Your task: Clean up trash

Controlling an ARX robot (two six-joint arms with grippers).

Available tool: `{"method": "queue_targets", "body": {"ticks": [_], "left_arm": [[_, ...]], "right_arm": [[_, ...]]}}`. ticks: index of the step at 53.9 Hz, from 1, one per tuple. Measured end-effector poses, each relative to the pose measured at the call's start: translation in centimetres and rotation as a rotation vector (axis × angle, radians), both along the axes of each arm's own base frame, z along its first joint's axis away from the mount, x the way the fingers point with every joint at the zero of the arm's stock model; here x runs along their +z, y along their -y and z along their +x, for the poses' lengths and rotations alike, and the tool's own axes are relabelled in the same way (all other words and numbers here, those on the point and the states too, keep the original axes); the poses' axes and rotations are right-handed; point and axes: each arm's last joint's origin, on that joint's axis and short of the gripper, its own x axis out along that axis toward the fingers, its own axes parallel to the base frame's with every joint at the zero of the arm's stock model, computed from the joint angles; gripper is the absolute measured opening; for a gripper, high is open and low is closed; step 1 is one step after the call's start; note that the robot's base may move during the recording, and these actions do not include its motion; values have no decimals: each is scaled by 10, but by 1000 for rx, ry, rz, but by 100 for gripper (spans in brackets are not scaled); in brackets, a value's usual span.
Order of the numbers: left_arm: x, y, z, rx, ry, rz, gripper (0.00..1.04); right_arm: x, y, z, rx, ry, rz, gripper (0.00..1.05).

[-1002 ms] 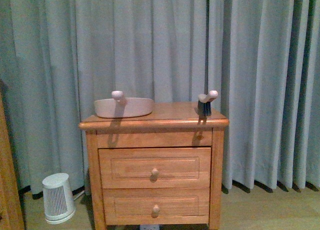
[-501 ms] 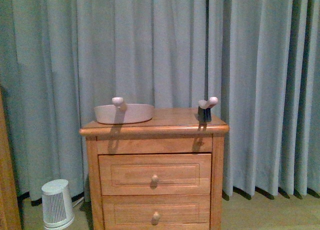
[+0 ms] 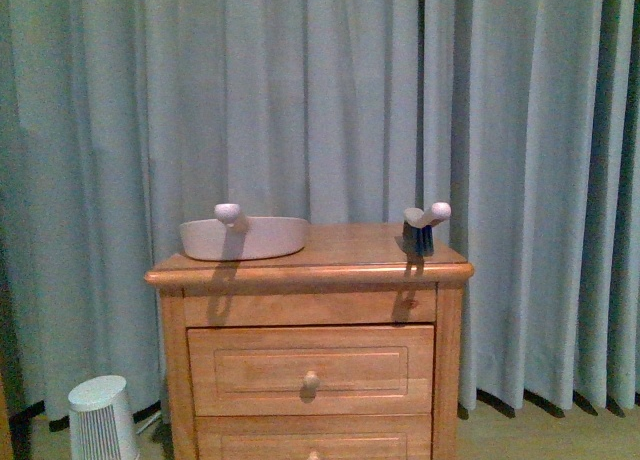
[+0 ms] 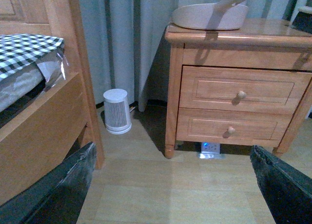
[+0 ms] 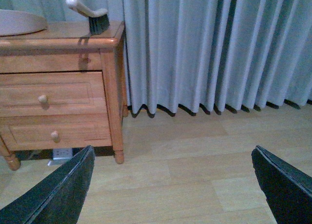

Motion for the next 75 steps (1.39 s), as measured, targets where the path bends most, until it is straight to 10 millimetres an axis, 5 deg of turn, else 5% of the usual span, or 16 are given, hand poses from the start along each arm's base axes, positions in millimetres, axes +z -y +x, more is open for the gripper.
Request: {"method": "queue_targets", "body": {"ticks": [75], "left_arm": [[0, 0, 0, 0, 0, 0, 97]], "right_arm": [[0, 0, 0, 0, 0, 0, 97]]}}
